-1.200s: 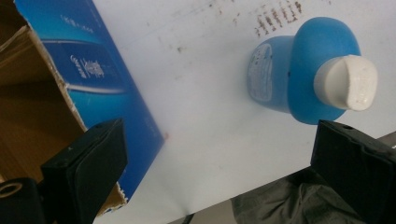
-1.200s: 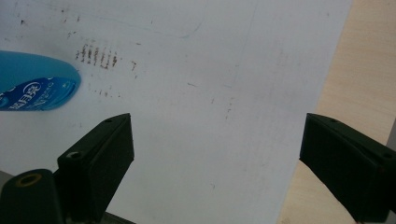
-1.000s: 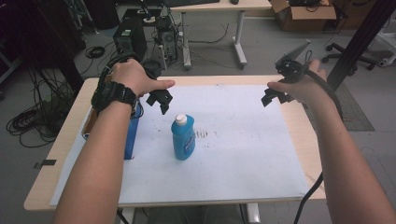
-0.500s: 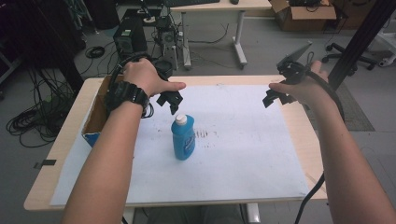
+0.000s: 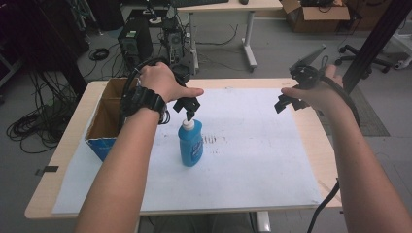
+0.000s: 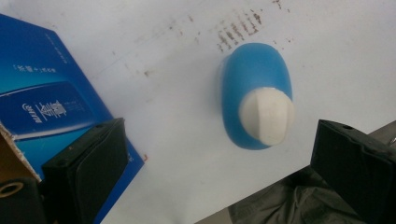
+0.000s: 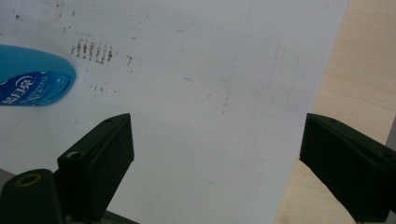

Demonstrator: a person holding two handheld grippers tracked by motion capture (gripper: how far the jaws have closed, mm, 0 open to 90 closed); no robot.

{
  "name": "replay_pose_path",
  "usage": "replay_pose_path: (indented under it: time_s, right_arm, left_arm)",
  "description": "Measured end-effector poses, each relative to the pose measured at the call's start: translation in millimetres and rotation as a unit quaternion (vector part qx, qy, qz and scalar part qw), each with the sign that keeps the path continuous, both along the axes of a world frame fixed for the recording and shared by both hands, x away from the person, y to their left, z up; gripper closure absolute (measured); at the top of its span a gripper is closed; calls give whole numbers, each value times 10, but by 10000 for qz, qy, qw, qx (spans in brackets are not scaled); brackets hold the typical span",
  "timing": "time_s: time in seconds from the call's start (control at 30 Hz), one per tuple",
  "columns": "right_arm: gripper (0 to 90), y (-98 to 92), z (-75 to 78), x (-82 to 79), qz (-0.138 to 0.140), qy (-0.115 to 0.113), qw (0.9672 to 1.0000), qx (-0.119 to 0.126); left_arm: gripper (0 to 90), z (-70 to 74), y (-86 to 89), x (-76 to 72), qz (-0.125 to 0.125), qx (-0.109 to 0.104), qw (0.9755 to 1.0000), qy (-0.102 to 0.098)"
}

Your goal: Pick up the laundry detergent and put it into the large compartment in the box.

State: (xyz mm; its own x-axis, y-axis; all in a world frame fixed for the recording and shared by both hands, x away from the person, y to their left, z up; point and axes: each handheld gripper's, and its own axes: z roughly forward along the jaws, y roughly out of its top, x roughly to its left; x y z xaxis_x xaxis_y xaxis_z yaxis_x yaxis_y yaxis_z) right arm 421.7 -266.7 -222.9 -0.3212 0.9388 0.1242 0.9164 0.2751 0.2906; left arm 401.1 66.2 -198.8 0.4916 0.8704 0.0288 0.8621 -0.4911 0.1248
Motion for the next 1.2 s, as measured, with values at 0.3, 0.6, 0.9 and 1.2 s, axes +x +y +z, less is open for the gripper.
replay_pose_path:
  time_s: [0.3, 0.6, 0.9, 1.2]
  right_arm:
    - [98, -9, -23, -6, 12, 1, 10000, 12]
    - [98, -11, -60, -8, 17, 26, 10000, 22]
    - [98, -27, -94, -12, 2, 53, 10000, 30]
    - [98, -35, -143, -10, 27, 71, 10000, 38]
  left_arm:
    - [46, -34, -101, -22, -109, 107, 9999, 6]
    - [46, -131, -216, -37, -164, 149, 9997, 37]
    - [47, -246, -249, -34, -197, 198, 9995, 139]
    - [47, -363, -303, -24, -217, 304, 9991, 206]
